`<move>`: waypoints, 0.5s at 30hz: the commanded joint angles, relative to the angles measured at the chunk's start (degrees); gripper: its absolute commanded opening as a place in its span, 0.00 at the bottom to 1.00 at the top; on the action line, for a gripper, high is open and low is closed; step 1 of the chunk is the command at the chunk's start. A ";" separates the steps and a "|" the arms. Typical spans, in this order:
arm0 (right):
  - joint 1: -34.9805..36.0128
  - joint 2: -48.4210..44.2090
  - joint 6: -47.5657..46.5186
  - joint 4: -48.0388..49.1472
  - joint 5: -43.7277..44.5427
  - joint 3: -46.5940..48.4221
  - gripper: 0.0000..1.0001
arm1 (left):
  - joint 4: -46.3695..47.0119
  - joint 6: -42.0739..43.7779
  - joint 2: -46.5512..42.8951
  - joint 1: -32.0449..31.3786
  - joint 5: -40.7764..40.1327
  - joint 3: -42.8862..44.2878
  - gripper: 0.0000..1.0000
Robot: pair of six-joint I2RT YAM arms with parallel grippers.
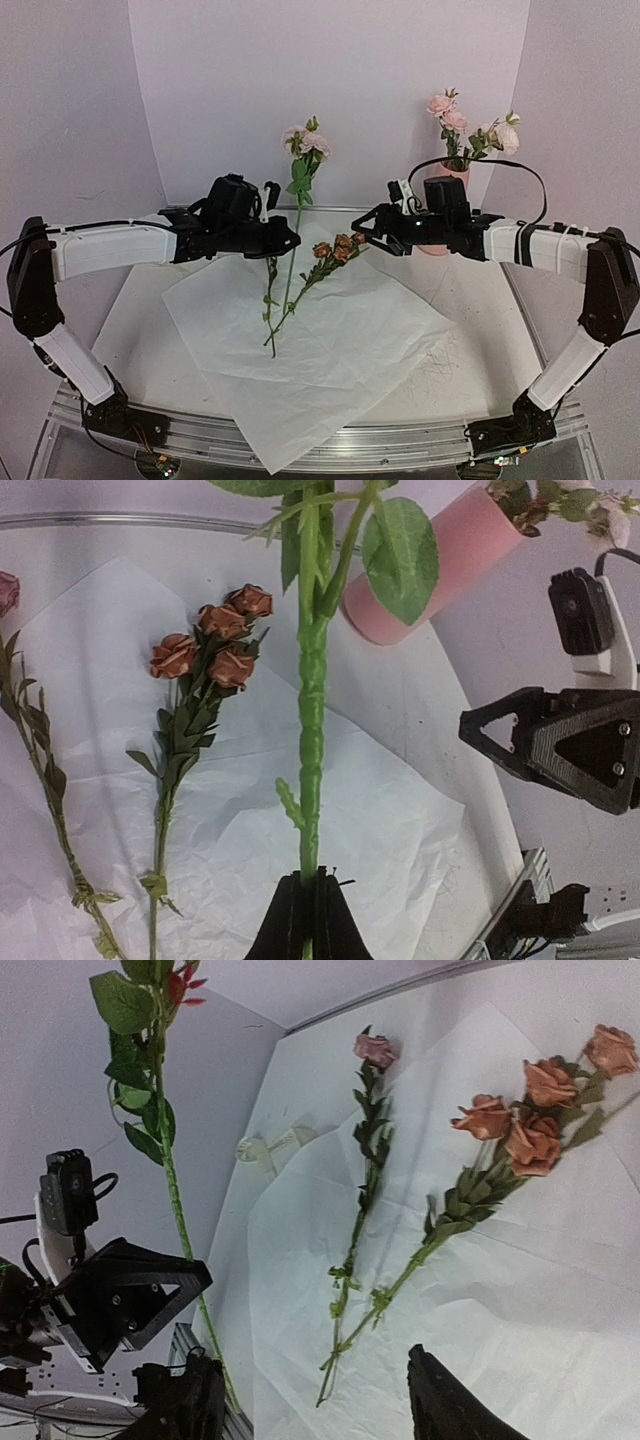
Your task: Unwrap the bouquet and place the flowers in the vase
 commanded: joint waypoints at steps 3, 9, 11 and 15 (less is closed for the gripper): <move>2.91 0.15 2.28 12.99 -6.20 4.54 0.54 | 17.58 4.49 -7.41 -2.01 10.49 -6.73 0.01; 3.95 -0.38 3.51 19.36 -7.06 5.38 0.50 | 22.45 7.06 -10.93 -3.60 14.28 -8.72 0.03; 4.27 -0.38 3.38 20.74 -7.80 6.02 0.50 | 23.69 7.23 -11.53 -3.92 16.09 -8.94 0.03; 4.62 -0.76 3.59 24.26 -8.96 6.32 0.47 | 25.05 7.15 -11.79 -4.28 18.86 -9.02 0.03</move>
